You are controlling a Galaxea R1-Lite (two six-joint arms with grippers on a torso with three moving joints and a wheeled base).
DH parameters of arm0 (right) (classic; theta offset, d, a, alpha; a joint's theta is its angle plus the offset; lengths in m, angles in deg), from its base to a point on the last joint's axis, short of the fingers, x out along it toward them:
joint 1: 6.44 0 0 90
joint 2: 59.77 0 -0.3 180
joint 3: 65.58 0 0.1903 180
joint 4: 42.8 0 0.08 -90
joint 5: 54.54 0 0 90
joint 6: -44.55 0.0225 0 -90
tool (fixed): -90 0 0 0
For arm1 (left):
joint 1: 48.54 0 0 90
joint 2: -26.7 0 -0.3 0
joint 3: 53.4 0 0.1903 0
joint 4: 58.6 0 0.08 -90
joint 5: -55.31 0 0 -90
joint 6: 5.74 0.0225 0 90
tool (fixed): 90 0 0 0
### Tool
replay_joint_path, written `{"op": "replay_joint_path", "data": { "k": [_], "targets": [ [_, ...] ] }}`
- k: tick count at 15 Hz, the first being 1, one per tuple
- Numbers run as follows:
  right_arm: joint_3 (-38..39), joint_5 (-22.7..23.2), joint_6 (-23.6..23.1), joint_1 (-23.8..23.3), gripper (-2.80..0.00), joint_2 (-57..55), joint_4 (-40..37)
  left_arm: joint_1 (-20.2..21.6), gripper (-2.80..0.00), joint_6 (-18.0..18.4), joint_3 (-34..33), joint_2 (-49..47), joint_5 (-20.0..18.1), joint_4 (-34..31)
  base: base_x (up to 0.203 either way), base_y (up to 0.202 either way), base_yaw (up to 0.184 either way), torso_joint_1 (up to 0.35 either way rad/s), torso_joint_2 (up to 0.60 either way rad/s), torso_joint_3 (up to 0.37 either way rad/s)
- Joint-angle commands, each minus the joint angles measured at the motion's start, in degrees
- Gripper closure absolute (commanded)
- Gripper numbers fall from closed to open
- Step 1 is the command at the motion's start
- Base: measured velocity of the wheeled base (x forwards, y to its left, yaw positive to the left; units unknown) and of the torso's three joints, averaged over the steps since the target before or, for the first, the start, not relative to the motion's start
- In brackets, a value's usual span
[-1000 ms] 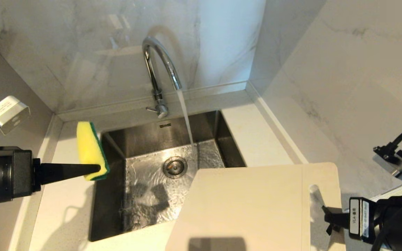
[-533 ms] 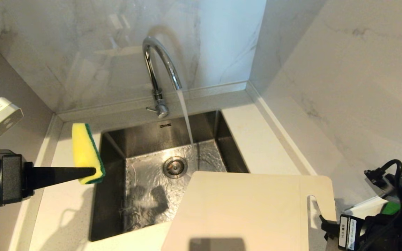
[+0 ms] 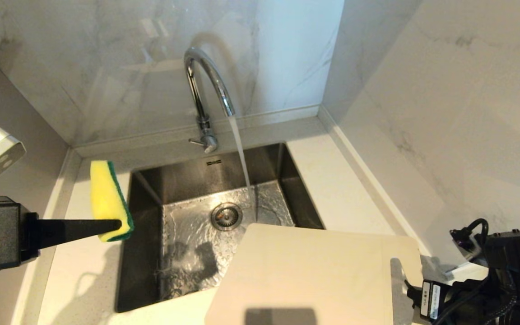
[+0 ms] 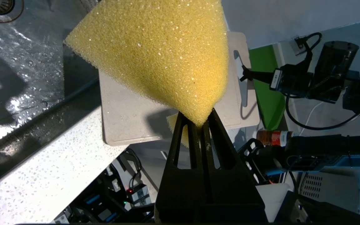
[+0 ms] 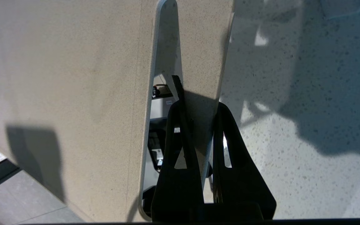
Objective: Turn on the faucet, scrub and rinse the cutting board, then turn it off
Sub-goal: Put down the cutting board
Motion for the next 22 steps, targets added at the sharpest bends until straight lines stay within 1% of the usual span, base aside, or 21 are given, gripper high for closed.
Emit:
{"op": "replay_joint_path", "data": {
  "k": [1, 4, 5, 8, 9, 10, 11, 12, 17, 18, 22],
  "targets": [
    [1.20, 0.08, -0.31, -0.19, 0.00, -5.87, 3.94, 0.01, 0.00, -0.17, -0.71, 0.51, -0.50, 0.08, 0.000, 0.000, 0.000, 0.000, 0.00, 0.000],
    [2.02, 0.00, -0.60, -0.35, 0.00, -12.16, 12.53, 0.01, 0.00, -0.17, -2.22, 2.00, -0.51, 0.00, 0.000, 0.000, 0.000, 0.000, 0.00, 0.000],
    [2.10, -0.02, -1.01, -0.41, 0.00, -13.72, 13.91, 0.01, 0.00, -0.17, -2.49, 2.18, -0.51, 0.06, 0.000, 0.000, 0.000, 0.000, 0.00, 0.000],
    [2.06, 0.05, -3.58, -2.06, 0.00, -18.96, 18.11, 0.01, 0.00, -0.17, -3.19, 2.61, -0.60, 0.08, 0.000, 0.000, 0.000, 0.000, 0.00, 0.000],
    [2.08, 0.00, -5.07, -3.67, 0.00, -20.45, 20.29, 0.01, 0.00, -0.17, -3.19, 2.62, -0.60, 0.08, 0.000, 0.000, 0.000, 0.000, 0.00, 0.000],
    [2.08, -0.01, -7.53, -5.61, 0.00, -21.23, 21.77, 0.01, 0.00, -0.17, -3.28, 2.70, -0.60, 0.08, 0.000, 0.000, 0.000, 0.000, 0.00, 0.000],
    [1.65, 0.14, -10.05, -7.34, 0.00, -21.57, 22.24, 0.01, 0.00, -0.17, -3.50, 2.76, -0.60, 0.08, 0.000, 0.000, 0.000, 0.000, 0.00, 0.000],
    [0.77, 0.23, -10.67, -7.64, 0.00, -21.85, 22.38, 0.01, 0.00, -0.17, -3.85, 2.86, -0.60, 0.12, 0.000, 0.000, 0.000, 0.000, 0.00, 0.000],
    [-0.55, 0.74, -10.70, -7.57, 0.00, -22.66, 22.40, 0.01, 0.00, -0.17, -4.42, 3.05, -1.13, 0.17, 0.000, 0.000, 0.000, 0.000, 0.00, 0.000],
    [-0.28, 1.58, -10.82, -7.57, -2.80, -23.38, 22.44, 0.01, 0.00, -0.17, -4.42, 3.05, -1.13, 0.17, 0.000, 0.000, 0.000, 0.000, 0.00, 0.000],
    [-0.38, 2.09, -10.52, -7.57, -2.80, -24.61, 22.49, 0.01, 0.00, -0.17, -4.51, 2.97, -1.29, 0.17, 0.000, 0.000, 0.000, 0.000, 0.00, 0.000]
  ]
}}
